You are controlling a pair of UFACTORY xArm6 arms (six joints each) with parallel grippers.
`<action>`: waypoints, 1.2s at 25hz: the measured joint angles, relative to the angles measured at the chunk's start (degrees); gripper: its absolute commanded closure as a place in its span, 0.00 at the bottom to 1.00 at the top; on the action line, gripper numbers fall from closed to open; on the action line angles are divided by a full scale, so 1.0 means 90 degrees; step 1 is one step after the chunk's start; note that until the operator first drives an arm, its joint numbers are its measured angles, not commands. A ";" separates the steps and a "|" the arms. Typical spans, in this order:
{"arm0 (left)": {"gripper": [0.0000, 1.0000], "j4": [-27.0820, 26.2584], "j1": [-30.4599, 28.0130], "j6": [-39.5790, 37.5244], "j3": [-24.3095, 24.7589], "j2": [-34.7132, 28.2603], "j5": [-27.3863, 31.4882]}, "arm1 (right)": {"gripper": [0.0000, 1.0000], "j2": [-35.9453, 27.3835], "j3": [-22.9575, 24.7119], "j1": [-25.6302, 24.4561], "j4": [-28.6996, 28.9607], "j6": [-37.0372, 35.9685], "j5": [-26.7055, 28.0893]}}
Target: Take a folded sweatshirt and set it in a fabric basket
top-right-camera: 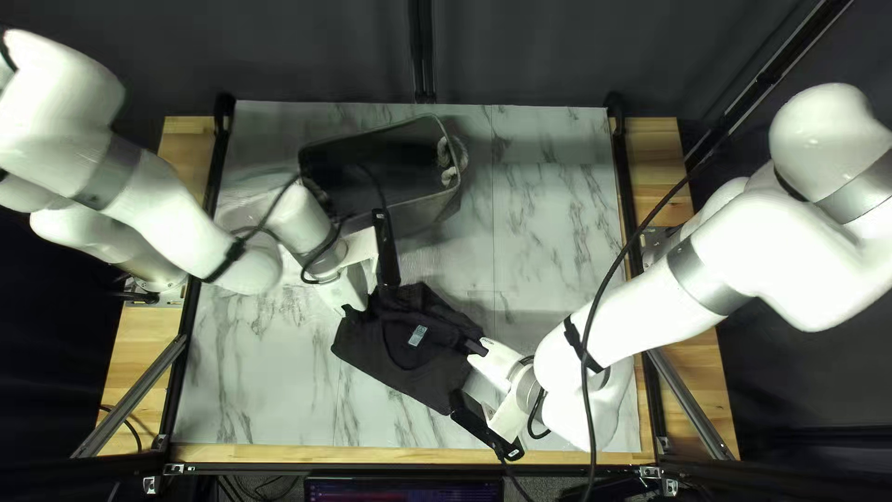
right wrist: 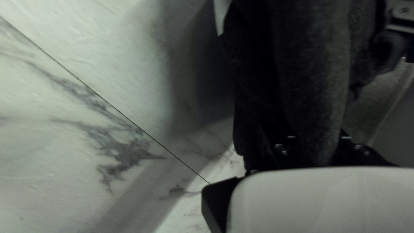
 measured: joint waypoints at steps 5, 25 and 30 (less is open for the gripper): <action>1.00 0.0398 0.0356 -0.0038 0.0036 -0.0519 0.0493 | 1.00 -0.0763 0.0322 -0.0159 -0.0047 -0.0400 0.0096; 1.00 0.0450 0.3840 0.2688 -0.0075 -0.2064 0.3074 | 1.00 -0.3386 0.1391 -0.4606 0.0590 -0.5086 -0.1972; 1.00 0.0308 0.4811 0.3622 -0.0410 -0.1770 0.3516 | 1.00 -0.2705 0.0918 -0.5952 0.0657 -0.5905 -0.3007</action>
